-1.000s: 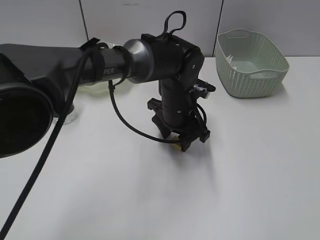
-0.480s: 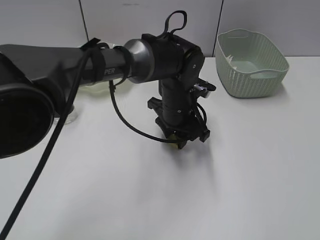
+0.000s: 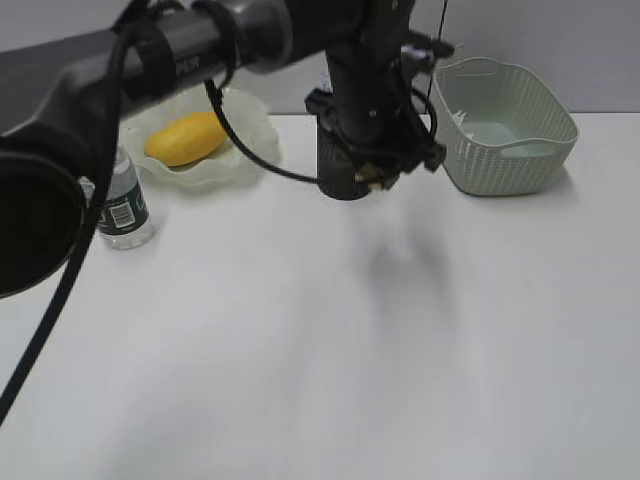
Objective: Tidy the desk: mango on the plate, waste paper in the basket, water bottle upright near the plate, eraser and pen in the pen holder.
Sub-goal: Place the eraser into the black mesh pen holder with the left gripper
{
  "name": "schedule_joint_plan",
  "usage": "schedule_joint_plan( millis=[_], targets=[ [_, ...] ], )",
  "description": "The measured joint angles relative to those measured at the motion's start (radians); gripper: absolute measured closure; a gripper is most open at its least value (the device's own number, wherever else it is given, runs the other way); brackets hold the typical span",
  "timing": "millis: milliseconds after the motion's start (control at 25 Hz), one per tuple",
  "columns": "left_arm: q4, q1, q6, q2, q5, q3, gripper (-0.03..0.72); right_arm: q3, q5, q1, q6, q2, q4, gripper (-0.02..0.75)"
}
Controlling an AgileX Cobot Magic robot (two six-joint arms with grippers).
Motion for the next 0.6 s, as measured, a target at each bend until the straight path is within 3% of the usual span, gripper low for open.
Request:
schedule_joint_plan(
  millis=[200,600],
  targets=[
    [0.017,0.057,0.000,-0.010,-0.043,-0.129,0.393,0.000,0.000,0.000,0.000,0.000,0.000,0.304],
    [0.025,0.131,0.000,0.036,-0.254,-0.142,0.393,0.000,0.000,0.000,0.000,0.000,0.000,0.304]
  ],
)
